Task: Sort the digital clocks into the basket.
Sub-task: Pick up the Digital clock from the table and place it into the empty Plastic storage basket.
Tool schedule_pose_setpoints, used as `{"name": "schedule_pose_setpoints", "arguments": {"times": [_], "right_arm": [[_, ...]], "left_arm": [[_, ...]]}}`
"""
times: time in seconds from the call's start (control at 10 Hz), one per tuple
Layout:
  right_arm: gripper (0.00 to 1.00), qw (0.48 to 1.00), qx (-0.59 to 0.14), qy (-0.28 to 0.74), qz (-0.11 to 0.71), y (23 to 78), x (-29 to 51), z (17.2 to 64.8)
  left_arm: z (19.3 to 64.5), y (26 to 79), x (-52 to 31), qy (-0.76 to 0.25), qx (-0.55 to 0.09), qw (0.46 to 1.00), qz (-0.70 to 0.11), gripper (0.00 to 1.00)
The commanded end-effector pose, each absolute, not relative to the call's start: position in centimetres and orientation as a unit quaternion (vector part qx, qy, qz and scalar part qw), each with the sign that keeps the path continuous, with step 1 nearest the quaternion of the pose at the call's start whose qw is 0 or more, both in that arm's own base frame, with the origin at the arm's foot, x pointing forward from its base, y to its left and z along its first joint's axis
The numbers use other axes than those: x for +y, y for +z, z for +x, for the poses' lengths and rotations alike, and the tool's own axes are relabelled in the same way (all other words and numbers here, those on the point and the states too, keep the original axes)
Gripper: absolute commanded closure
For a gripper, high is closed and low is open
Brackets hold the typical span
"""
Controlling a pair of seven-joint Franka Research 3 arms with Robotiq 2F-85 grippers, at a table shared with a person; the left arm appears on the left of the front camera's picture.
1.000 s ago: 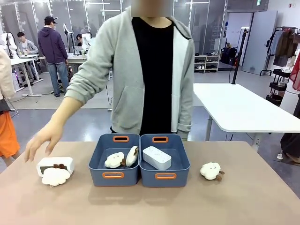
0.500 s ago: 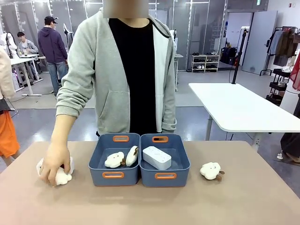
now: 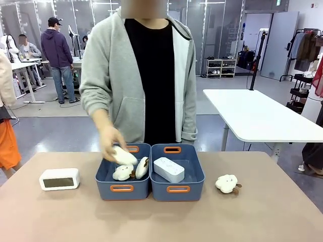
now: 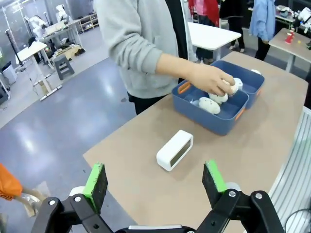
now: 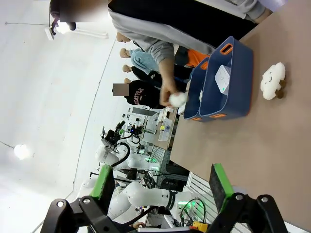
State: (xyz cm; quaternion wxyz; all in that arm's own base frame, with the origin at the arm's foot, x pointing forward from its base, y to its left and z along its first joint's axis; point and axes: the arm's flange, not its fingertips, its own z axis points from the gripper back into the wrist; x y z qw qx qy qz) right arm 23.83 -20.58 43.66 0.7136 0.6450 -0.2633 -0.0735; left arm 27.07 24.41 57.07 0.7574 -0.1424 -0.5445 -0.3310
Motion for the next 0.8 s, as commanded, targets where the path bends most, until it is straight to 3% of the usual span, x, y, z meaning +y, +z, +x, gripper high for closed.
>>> {"name": "schedule_pose_setpoints", "arguments": {"times": [0.0,0.5,0.7], "right_arm": [[0.00,0.712,-0.263,-0.075,0.647,44.0,-20.6,23.8],[0.00,0.712,-0.263,-0.075,0.647,44.0,-20.6,23.8],[0.00,0.712,-0.263,-0.075,0.647,44.0,-20.6,23.8]], "left_arm": [[28.6,56.7,22.9,-0.372,-0.510,0.763,-0.138,0.00],[42.7,50.1,4.3,-0.620,-0.241,0.746,-0.018,0.00],[45.6,48.9,0.4,-0.657,-0.185,0.730,0.025,0.00]]}}
